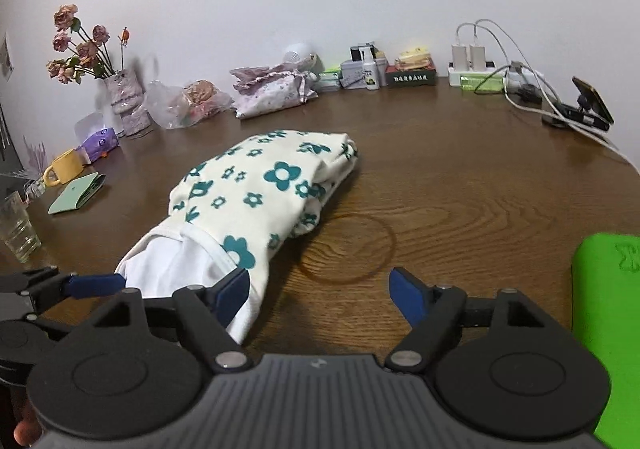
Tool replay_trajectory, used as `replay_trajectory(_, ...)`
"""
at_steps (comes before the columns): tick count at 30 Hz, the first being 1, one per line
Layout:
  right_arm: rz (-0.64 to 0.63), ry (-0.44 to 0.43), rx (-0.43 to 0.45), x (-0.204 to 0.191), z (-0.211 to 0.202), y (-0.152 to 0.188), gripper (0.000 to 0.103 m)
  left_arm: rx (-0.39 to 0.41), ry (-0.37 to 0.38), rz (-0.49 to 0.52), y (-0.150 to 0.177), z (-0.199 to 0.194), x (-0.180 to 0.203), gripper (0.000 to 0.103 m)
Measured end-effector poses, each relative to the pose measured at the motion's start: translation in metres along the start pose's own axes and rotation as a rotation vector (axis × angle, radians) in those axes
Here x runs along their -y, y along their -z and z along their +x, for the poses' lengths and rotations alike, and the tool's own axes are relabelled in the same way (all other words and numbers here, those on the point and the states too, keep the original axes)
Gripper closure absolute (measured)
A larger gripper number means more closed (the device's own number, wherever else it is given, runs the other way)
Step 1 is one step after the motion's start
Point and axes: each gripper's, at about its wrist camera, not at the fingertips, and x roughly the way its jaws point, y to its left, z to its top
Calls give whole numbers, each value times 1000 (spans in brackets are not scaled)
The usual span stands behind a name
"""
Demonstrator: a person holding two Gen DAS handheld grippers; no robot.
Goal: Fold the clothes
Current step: 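Carry the cream dress with both grippers and lay it on the table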
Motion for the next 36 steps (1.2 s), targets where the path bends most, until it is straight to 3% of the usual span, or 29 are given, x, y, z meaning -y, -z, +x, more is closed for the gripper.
replay_trajectory(5,14,-31,16,4,-5,3,22,20,-13,-39,4,-15,-10,17)
replay_trajectory(9,-29,-25,3,-1,8,-3,21,9,-12,-57,8,-17,-10,17)
replay_trajectory(12,-78,1,-12,-9,21,-6,21,45,-3,-78,5,-19,-14,18)
replay_trajectory(16,-167,21,-18,-23,26,-9,21,83,-89,-94,-6,-16,-36,20)
replay_trajectory(19,-226,-14,-24,-38,23,-3,22,56,-143,-52,-10,-5,-50,23)
replay_trajectory(20,-215,-3,-23,-39,25,-1,24,43,-145,-32,-11,-1,-52,27)
replay_trajectory(22,-193,18,-22,-43,28,3,39,26,-126,9,-11,7,-53,28)
replay_trajectory(24,-157,48,-15,-41,31,5,75,26,-123,24,-12,12,-55,31)
replay_trajectory(25,-152,64,-12,-41,32,5,81,36,-115,27,-13,14,-56,35)
replay_trajectory(29,-189,122,0,-48,32,10,82,44,-58,-12,-17,18,-66,57)
replay_trajectory(36,-225,192,13,-55,33,13,77,63,7,-100,-27,22,-78,59)
